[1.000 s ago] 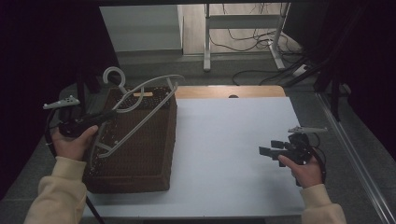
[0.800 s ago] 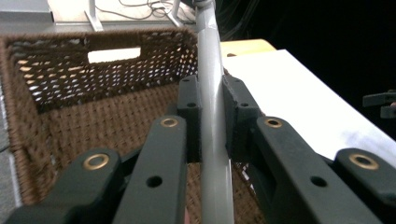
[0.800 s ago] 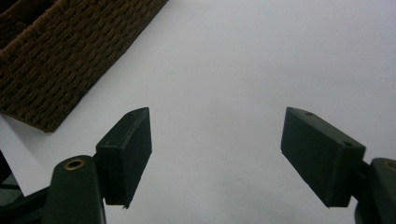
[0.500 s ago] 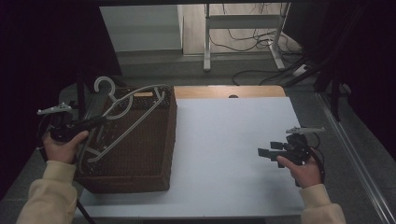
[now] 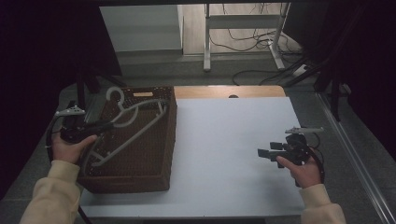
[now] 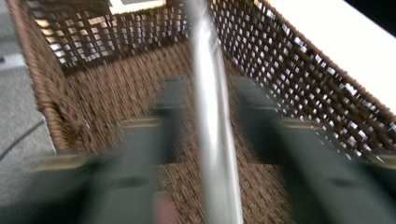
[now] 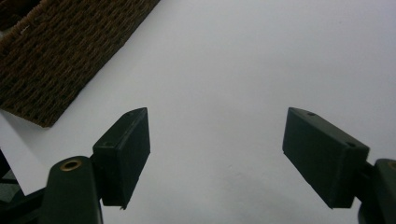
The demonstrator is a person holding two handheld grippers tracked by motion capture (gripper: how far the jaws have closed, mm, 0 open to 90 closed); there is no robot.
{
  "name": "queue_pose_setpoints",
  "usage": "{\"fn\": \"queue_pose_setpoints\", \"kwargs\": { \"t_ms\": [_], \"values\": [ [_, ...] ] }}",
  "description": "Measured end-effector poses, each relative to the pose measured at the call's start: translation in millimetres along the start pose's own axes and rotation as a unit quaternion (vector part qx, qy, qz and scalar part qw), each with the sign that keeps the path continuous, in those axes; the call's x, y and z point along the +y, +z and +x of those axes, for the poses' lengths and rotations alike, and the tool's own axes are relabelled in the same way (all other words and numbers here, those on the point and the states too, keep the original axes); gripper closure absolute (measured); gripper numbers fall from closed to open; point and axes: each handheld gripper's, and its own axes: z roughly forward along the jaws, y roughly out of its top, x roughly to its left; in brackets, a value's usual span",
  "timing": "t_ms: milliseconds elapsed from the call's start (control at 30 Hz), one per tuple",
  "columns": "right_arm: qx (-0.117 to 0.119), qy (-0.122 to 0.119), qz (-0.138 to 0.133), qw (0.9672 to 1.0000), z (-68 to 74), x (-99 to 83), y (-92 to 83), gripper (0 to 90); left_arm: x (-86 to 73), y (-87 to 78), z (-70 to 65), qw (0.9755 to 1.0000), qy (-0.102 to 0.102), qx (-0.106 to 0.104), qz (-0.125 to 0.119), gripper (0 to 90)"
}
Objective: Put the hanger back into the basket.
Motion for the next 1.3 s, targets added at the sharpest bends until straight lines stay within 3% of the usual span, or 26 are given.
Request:
{"fn": "queue_pose_setpoints", "kwargs": {
  "t_ms": [67,100,167,433,533,667,700,900,967,1133,1300],
  "values": [
    [0.0,0.001,-0.001,1.0,-0.2,-0.2,-0.5,23.3,-0.6,-1.1,-3.9,0.9997,0.01,0.021,-0.003,31.7],
    [0.0,0.001,-0.001,1.0,-0.2,-0.2,-0.5,23.3,-0.2,-2.3,-5.1,0.9997,0.009,0.02,-0.005,31.7],
    [0.0,0.0,0.001,1.0,0.0,-0.4,0.3,23.3,1.0,-4.2,-8.2,0.9999,0.005,0.012,-0.005,22.0],
    [0.003,-0.003,0.005,1.0,0.1,0.3,3.5,23.0,0.1,-8.8,-34.5,0.9993,0.033,-0.015,-0.006,19.4],
    [0.003,-0.006,0.002,1.0,0.0,0.5,4.6,23.0,-1.0,-6.5,-40.8,0.9992,0.031,-0.025,-0.004,19.0],
    [-0.004,-0.025,-0.004,0.9997,-1.5,2.3,9.9,20.0,-3.0,-3.0,-49.1,0.9992,0.024,-0.033,-0.006,18.5],
    [-0.009,-0.039,-0.002,0.9992,-2.0,3.0,13.4,17.9,-4.0,-1.9,-51.5,0.9992,0.02,-0.034,-0.007,18.5],
    [-0.016,-0.057,0.002,0.9982,-0.5,3.0,19.8,14.8,-11.2,7.1,-69.6,0.9987,0.013,-0.05,-0.009,18.4],
    [-0.027,-0.071,0.005,0.9971,2.2,1.6,20.6,14.2,-13.0,9.1,-76.9,0.9984,0.019,-0.053,-0.006,18.6],
    [-0.026,-0.078,0.002,0.9966,2.1,-1.5,17.2,14.1,-18.1,11.5,-96.1,0.9971,0.031,-0.068,-0.013,18.9],
    [-0.03,-0.085,0.001,0.9959,2.8,-8.8,14.3,14.0,-22.9,16.1,-114.3,0.9956,0.045,-0.082,-0.003,18.7]
  ]
}}
